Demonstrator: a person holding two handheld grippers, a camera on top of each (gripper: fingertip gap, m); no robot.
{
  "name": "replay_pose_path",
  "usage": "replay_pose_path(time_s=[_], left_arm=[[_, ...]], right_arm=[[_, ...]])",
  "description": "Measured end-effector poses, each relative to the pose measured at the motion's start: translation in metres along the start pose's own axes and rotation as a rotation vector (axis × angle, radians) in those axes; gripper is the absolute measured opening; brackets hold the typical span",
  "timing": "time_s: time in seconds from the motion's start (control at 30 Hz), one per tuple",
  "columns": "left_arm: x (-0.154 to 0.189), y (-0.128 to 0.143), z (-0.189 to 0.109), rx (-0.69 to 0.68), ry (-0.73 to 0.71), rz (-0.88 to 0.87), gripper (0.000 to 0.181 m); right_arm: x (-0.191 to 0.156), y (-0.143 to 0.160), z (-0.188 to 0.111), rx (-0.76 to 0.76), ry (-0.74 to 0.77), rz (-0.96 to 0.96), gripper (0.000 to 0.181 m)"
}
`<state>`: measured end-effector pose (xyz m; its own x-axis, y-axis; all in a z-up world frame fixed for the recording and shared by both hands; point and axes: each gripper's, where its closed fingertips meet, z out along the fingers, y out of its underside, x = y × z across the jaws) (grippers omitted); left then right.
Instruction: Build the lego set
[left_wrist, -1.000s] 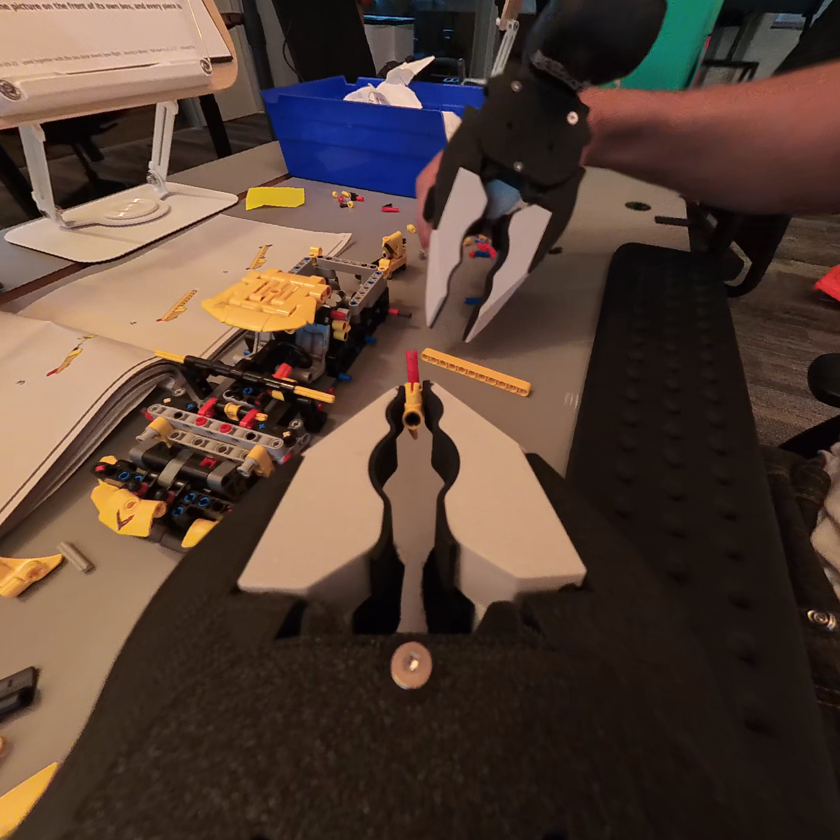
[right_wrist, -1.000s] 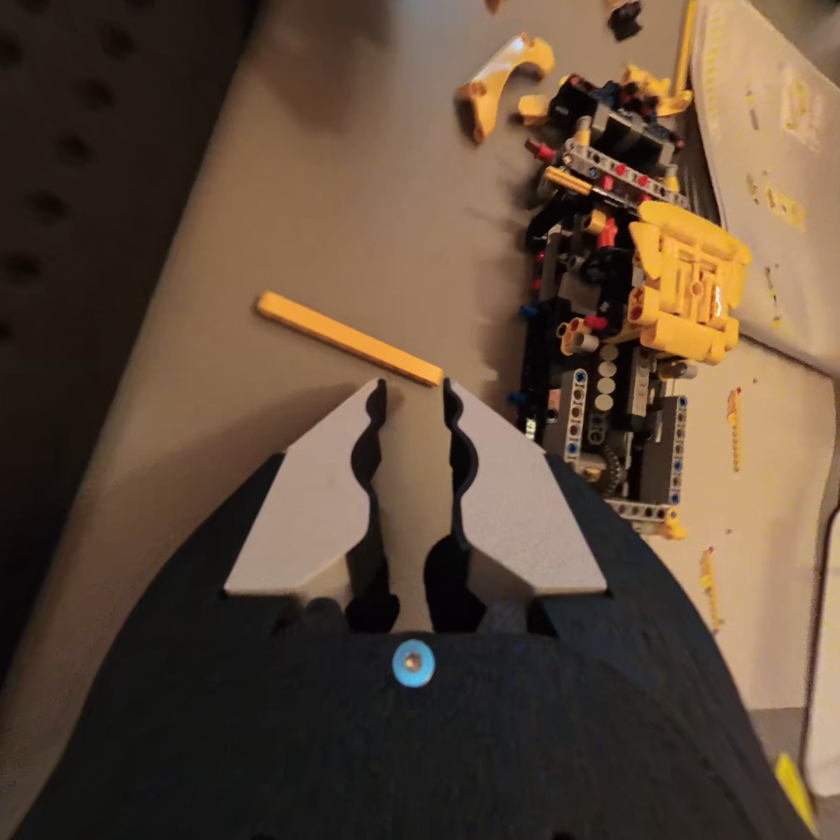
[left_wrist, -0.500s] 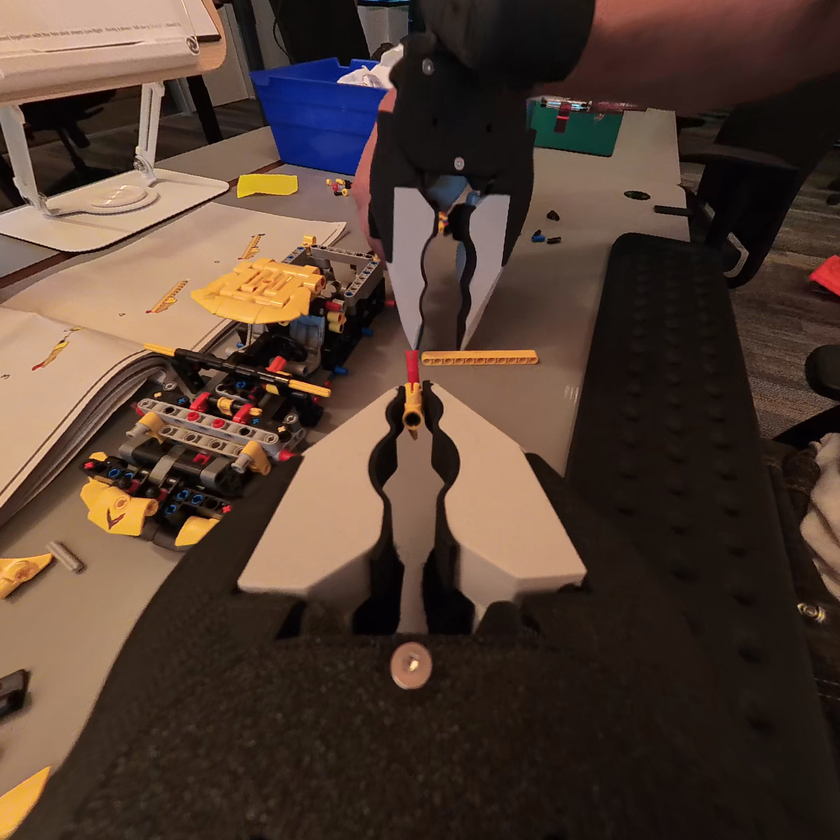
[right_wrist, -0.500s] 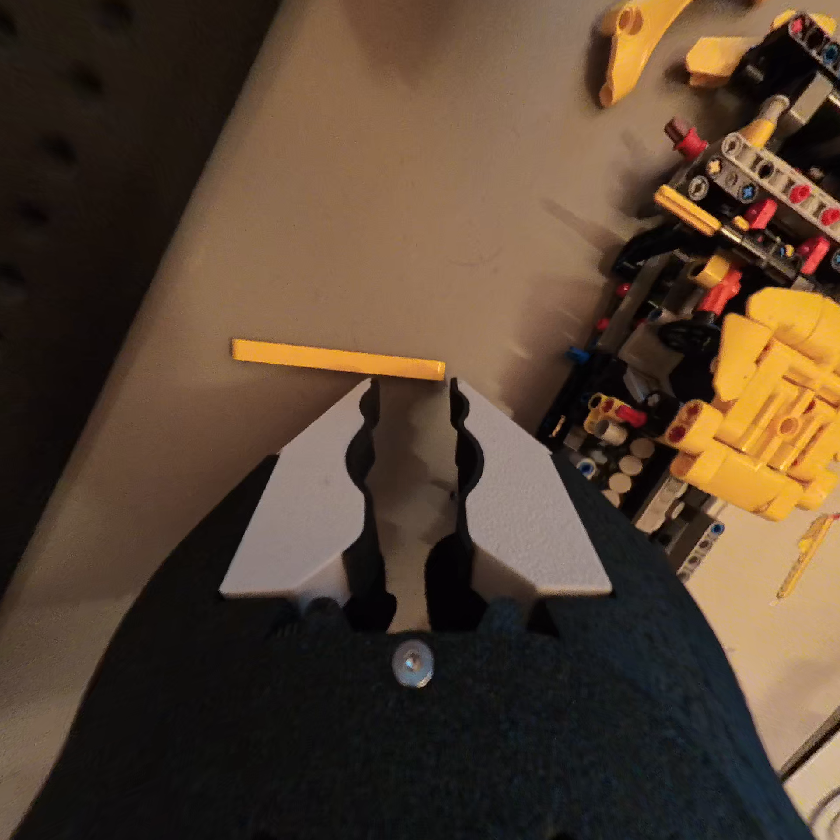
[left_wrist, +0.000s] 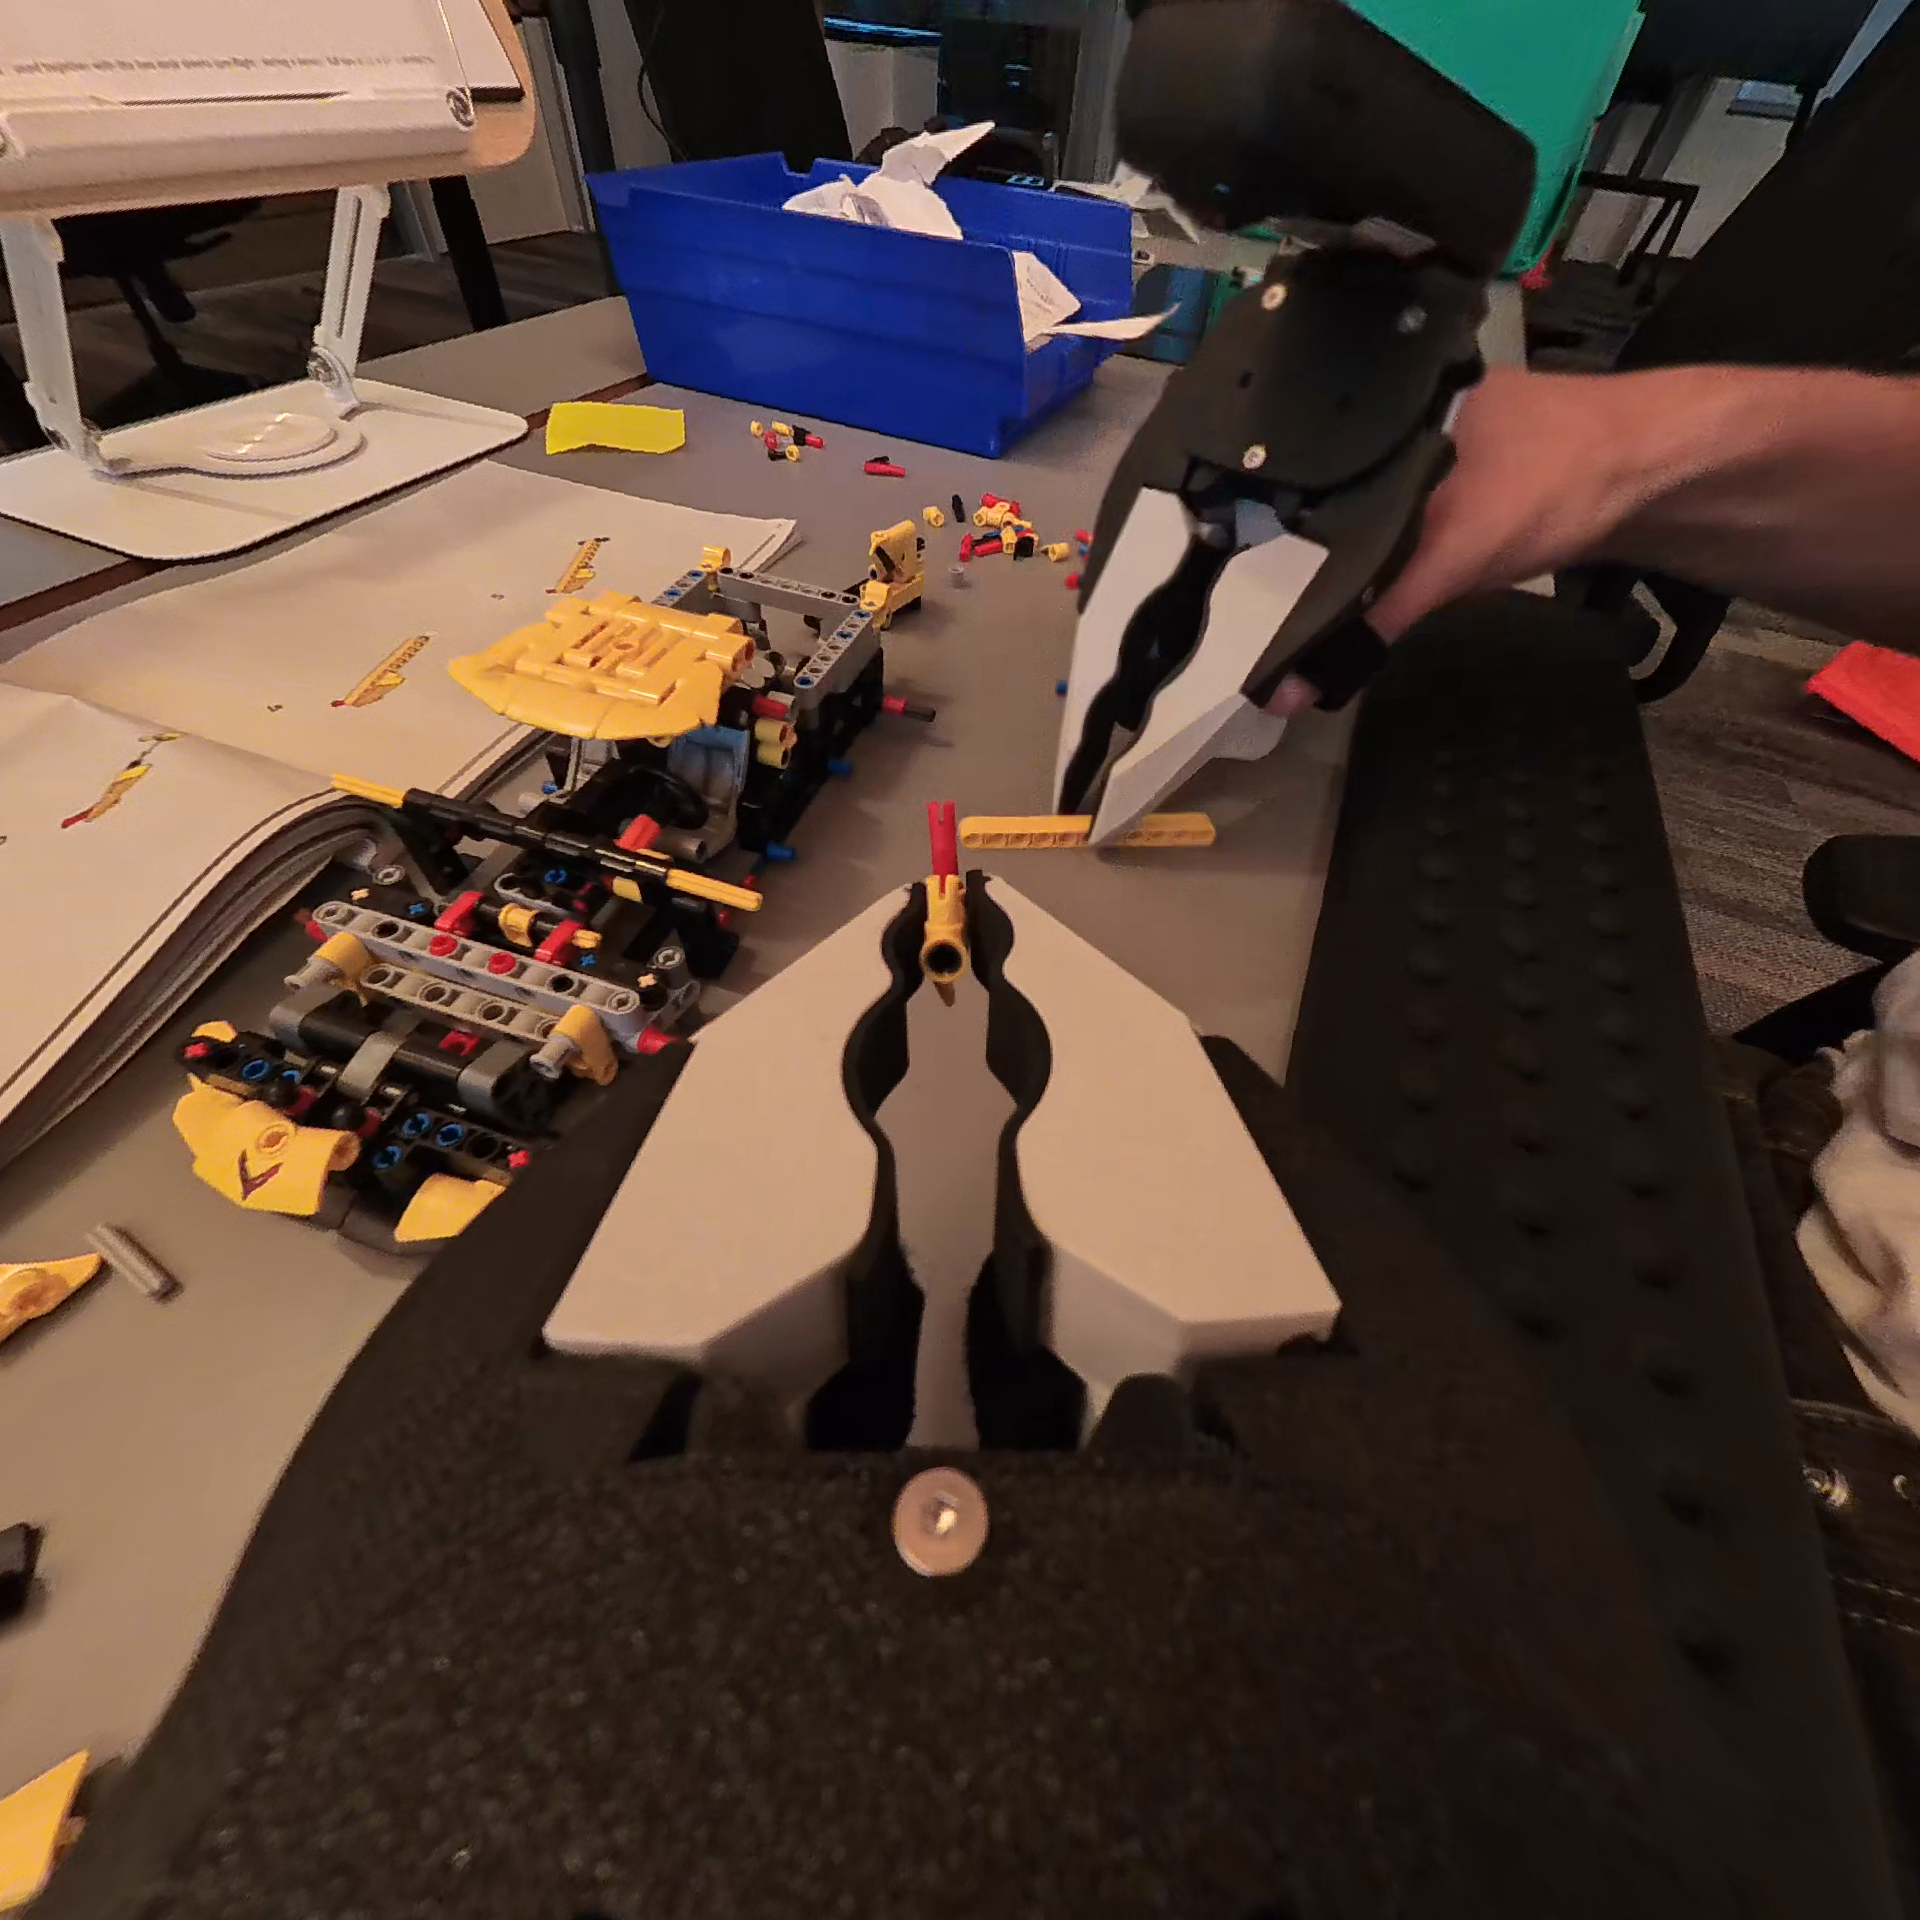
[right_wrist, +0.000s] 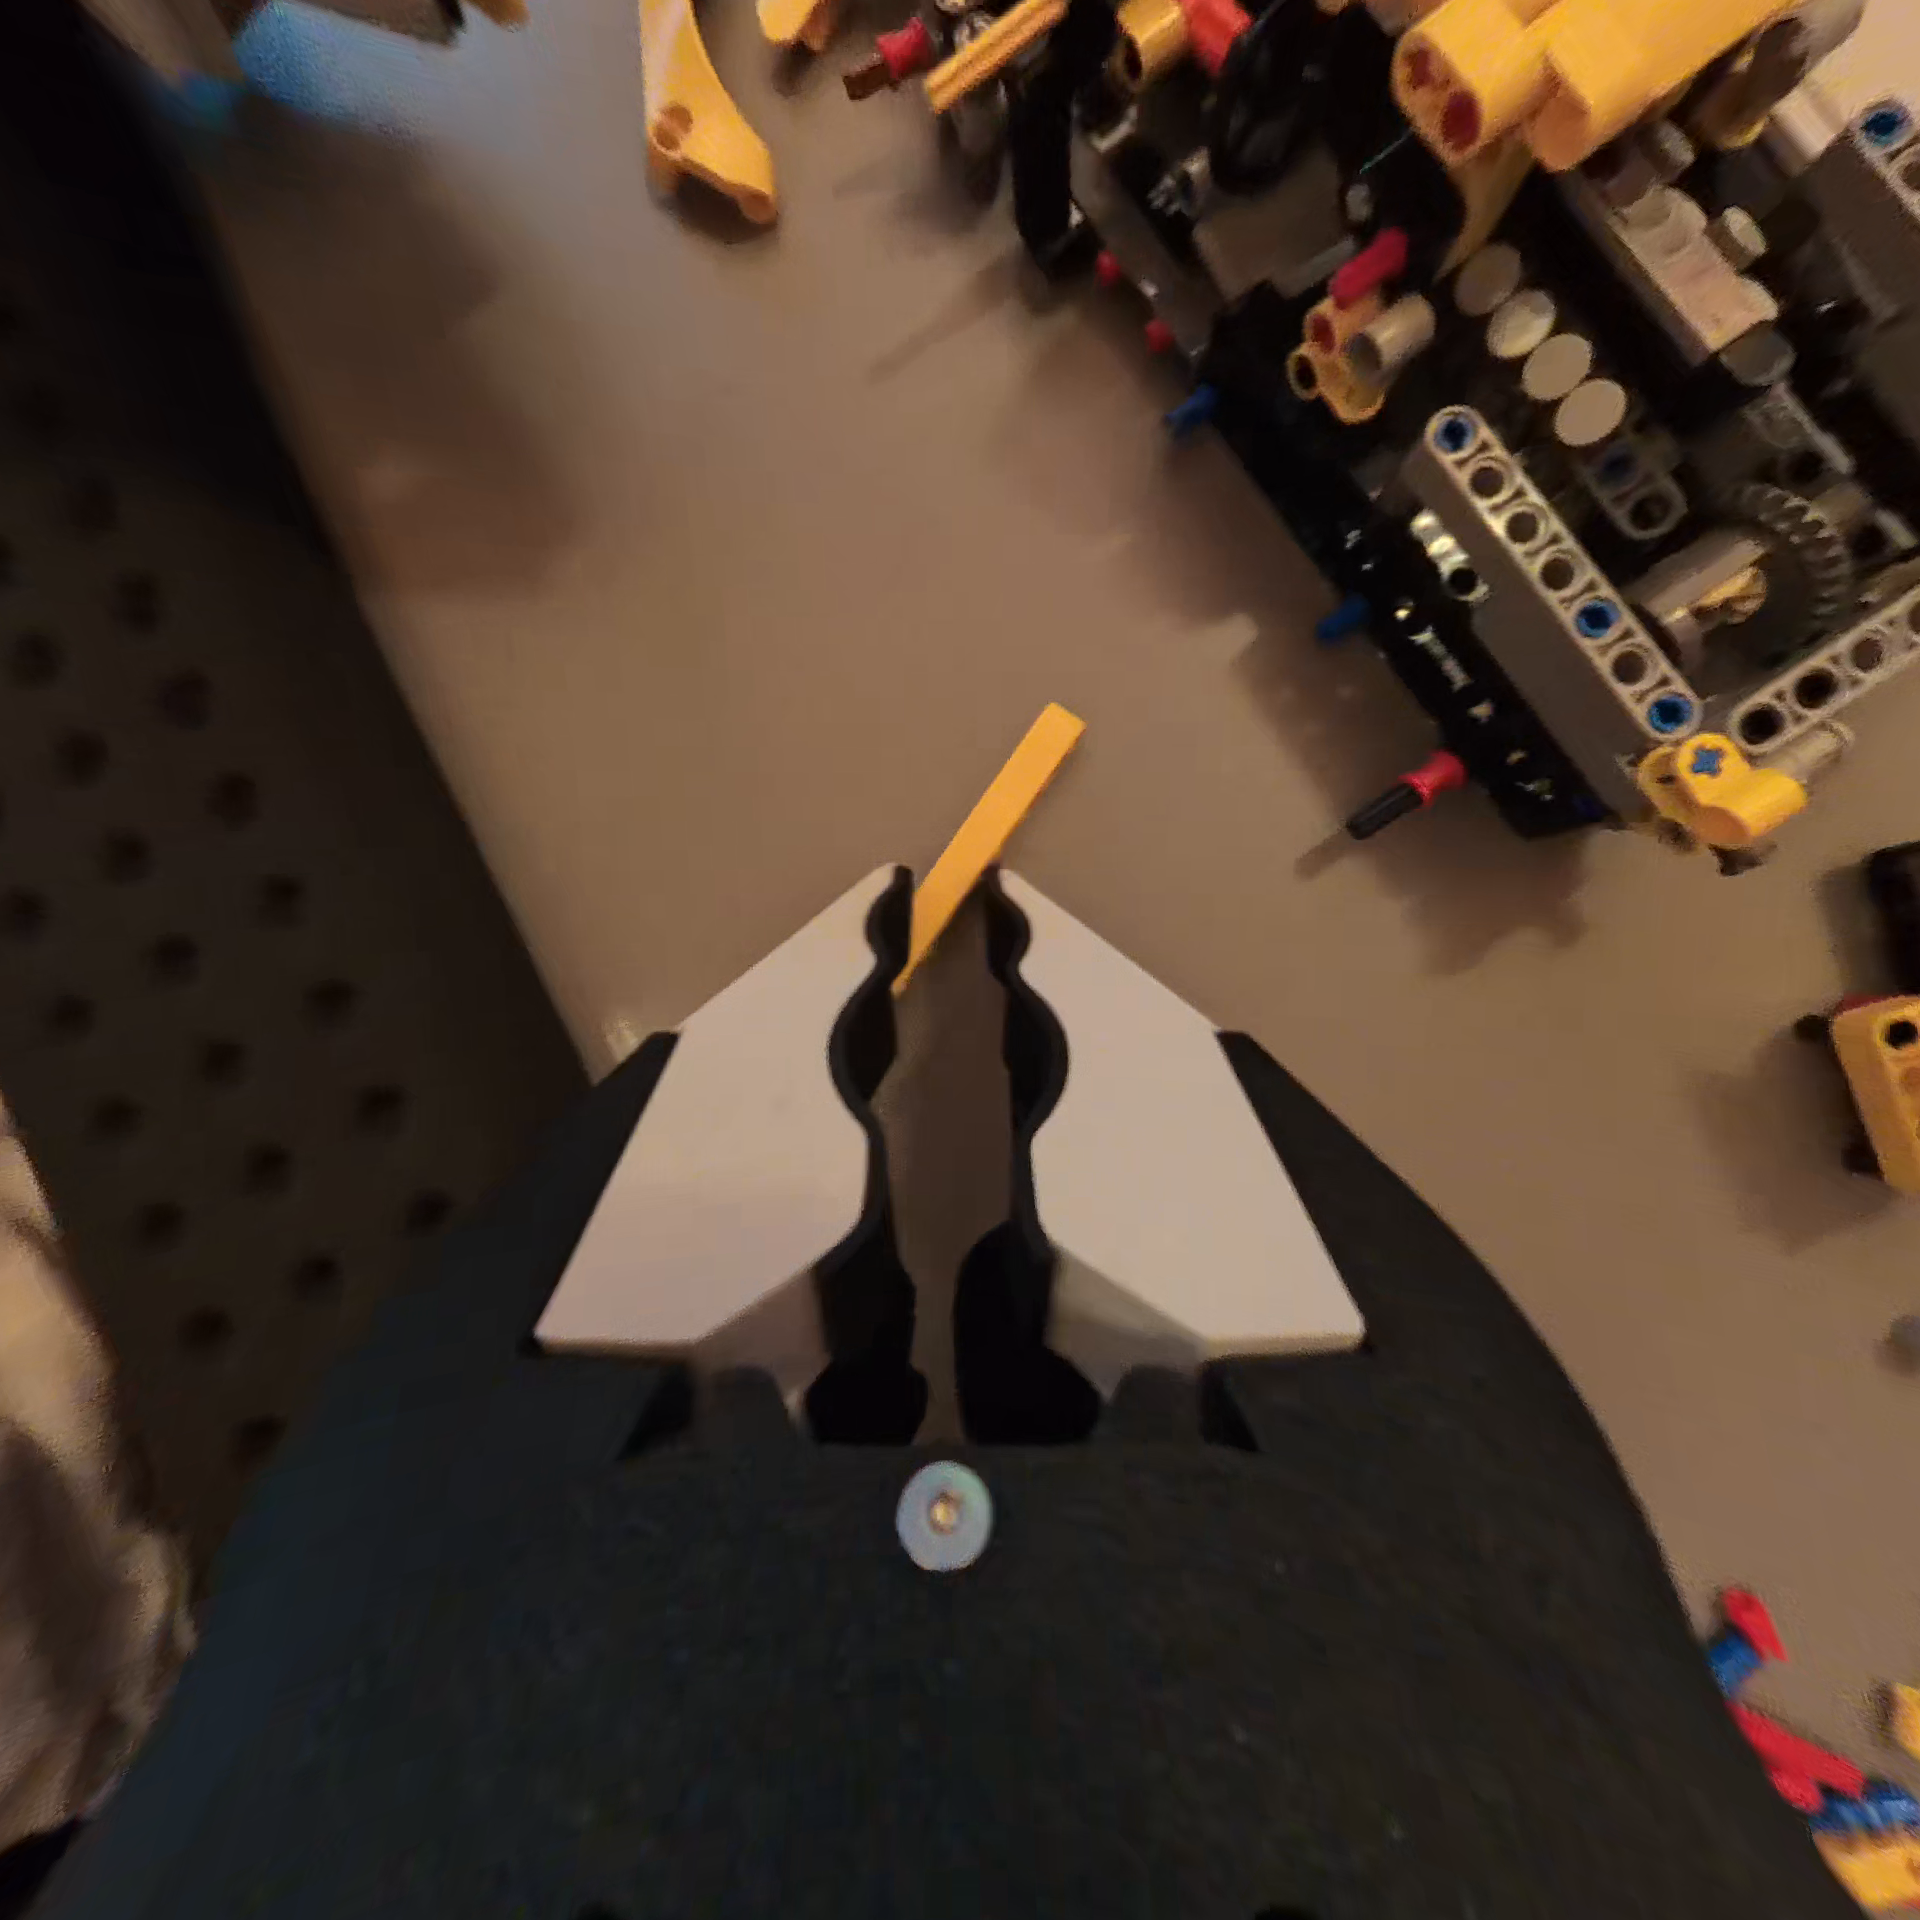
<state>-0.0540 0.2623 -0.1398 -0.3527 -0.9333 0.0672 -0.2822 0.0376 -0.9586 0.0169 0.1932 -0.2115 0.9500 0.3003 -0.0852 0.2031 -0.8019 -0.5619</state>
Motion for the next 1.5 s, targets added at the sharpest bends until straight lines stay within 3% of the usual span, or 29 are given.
replay_pose_path(time_s=[0.1, 0.23, 0.33, 0.43, 0.63, 0.73, 0.87, 0.93, 1.0, 1.07, 1.33, 1.5], left_arm=[[-0.002, -0.001, -0.001, 0.004, -0.014, 0.007, 0.007], [-0.002, 0.001, -0.001, -0.005, -0.032, 0.034, 0.007], [0.0, 0.003, 0.0, -0.02, -0.036, 0.057, 0.007], [0.0, 0.003, 0.001, -0.023, -0.041, 0.066, 0.007], [-0.001, 0.003, 0.0, -0.023, -0.043, 0.058, 0.007], [-0.001, 0.003, 0.0, -0.02, -0.038, 0.051, 0.007], [-0.002, 0.002, 0.0, -0.014, -0.026, 0.025, 0.007], [-0.001, 0.002, 0.0, -0.014, -0.025, 0.024, 0.007], [-0.001, 0.003, 0.001, -0.019, -0.025, 0.028, 0.007], [-0.001, 0.004, 0.001, -0.023, -0.026, 0.03, 0.007], [0.0, 0.004, 0.001, -0.021, -0.017, 0.025, 0.007], [0.001, 0.003, 0.0, -0.014, -0.008, 0.02, 0.007]], right_arm=[[0.011, 0.0, -0.005, -0.035, 0.197, -0.125, 0.008], [0.05, 0.003, -0.031, -0.255, 0.665, -0.694, 0.007], [0.051, 0.003, -0.029, -0.356, 0.772, -1.067, 0.007], [0.051, 0.015, -0.02, -0.413, 0.695, -1.117, 0.007], [0.048, 0.017, -0.021, -0.359, 0.6, -1.072, 0.008], [0.034, 0.02, -0.022, -0.274, 0.459, -0.914, 0.014], [0.015, 0.016, -0.035, -0.134, 0.134, -0.612, 0.023], [0.025, 0.004, -0.044, -0.041, 0.042, -0.493, 0.023], [0.035, 0.006, -0.045, -0.06, -0.043, -0.452, 0.028], [0.033, 0.011, -0.039, -0.111, -0.119, -0.476, 0.029], [0.027, 0.014, -0.013, -0.265, -0.151, -0.663, 0.025], [0.022, 0.008, -0.008, -0.264, -0.186, -0.669, 0.018]])
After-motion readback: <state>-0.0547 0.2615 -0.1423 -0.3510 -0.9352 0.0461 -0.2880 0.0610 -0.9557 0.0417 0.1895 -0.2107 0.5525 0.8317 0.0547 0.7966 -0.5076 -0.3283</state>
